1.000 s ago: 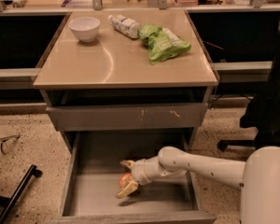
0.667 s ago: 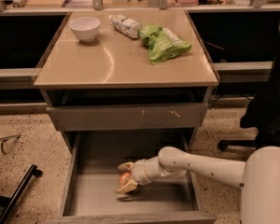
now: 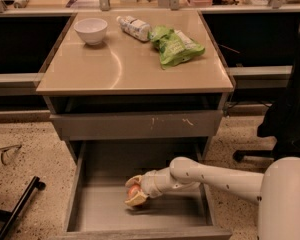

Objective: Pick apple from middle drawer and place on counter

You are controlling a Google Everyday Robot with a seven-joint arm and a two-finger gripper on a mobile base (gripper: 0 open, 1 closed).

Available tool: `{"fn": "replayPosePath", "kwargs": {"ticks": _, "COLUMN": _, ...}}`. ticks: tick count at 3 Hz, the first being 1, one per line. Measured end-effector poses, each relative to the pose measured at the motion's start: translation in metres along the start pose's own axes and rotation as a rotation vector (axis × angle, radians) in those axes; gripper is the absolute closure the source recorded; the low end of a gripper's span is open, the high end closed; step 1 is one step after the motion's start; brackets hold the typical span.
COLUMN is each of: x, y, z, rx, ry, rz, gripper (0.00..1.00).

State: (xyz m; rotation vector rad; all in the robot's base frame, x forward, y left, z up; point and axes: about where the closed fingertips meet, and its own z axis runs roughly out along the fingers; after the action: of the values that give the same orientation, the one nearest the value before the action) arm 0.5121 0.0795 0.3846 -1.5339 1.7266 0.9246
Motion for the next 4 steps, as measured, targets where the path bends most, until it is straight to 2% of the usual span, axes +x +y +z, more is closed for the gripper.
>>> {"fn": "replayPosePath", "kwargs": {"ticks": 1, "x": -0.001, "y": 0.000, "z": 0.000, "rx": 0.000, "ry": -0.001, "rz": 0.000, "gripper": 1.00}}
{"fn": "replayPosePath", "kwargs": {"ticks": 2, "x": -0.045, "y": -0.007, "z": -0.021, "rx": 0.038, "ry": -0.031, "rz": -0.056, "gripper": 1.00}}
{"fn": "replayPosePath", "kwargs": {"ticks": 3, "x": -0.114, "y": -0.013, "z": -0.045, "rx": 0.085, "ry": -0.014, "rz": -0.150, "gripper": 1.00}}
{"fn": "replayPosePath", "kwargs": {"ticks": 4, "x": -0.133, "y": -0.019, "z": -0.059, "rx": 0.109, "ry": -0.002, "rz": -0.187, "gripper": 1.00}}
